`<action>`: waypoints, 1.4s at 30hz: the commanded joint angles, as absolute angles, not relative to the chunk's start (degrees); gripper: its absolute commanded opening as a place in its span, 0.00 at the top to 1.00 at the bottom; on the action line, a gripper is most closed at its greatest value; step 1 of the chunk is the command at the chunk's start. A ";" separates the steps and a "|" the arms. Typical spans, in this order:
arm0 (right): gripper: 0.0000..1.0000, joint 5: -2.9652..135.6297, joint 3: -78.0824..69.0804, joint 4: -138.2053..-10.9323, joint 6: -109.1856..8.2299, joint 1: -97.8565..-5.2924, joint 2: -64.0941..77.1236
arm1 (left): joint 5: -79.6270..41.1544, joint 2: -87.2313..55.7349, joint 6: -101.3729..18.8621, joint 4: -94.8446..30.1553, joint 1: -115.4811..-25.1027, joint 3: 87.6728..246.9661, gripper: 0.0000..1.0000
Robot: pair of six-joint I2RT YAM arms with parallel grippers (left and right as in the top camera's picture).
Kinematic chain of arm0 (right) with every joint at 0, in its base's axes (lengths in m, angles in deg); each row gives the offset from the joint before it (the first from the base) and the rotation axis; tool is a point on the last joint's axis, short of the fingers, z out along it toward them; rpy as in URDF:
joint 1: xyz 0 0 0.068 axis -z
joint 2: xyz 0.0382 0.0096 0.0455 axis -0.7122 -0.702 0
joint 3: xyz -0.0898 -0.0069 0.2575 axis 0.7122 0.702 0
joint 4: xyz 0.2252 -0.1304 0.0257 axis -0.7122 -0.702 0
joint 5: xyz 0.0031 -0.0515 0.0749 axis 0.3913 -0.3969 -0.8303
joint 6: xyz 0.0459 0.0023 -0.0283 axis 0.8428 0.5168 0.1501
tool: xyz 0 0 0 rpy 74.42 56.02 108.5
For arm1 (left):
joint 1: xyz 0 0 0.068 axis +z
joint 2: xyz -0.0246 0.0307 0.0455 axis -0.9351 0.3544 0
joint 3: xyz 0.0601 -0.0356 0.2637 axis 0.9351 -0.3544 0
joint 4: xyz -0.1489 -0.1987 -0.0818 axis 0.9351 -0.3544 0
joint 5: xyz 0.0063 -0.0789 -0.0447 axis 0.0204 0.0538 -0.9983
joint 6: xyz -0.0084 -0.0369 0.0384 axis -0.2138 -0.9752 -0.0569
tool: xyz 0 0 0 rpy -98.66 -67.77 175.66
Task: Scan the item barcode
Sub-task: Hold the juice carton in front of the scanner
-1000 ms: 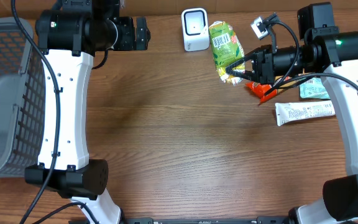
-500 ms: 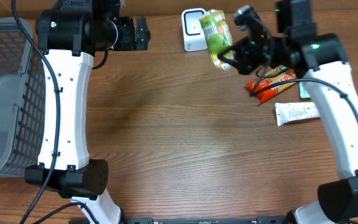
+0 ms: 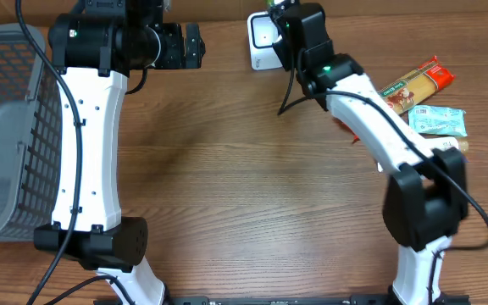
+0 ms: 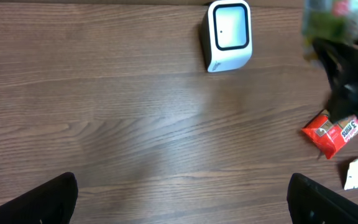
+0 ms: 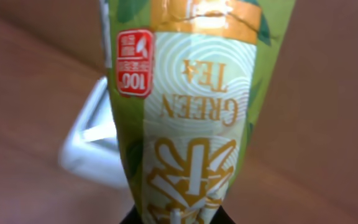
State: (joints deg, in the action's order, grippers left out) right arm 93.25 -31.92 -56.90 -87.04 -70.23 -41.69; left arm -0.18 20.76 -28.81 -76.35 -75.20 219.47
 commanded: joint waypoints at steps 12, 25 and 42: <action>0.96 106.41 -33.71 -31.13 -119.15 -70.05 -55.72 | -0.05 21.07 -27.91 -76.31 -75.26 219.82 0.00; 0.96 107.85 -33.71 -29.73 -120.42 -70.10 -59.13 | -0.02 21.07 -27.91 -76.31 -75.26 219.82 0.01; 0.96 110.06 -33.71 -29.18 -121.05 -70.38 -59.13 | -0.05 21.07 -27.91 -76.31 -75.26 219.82 0.01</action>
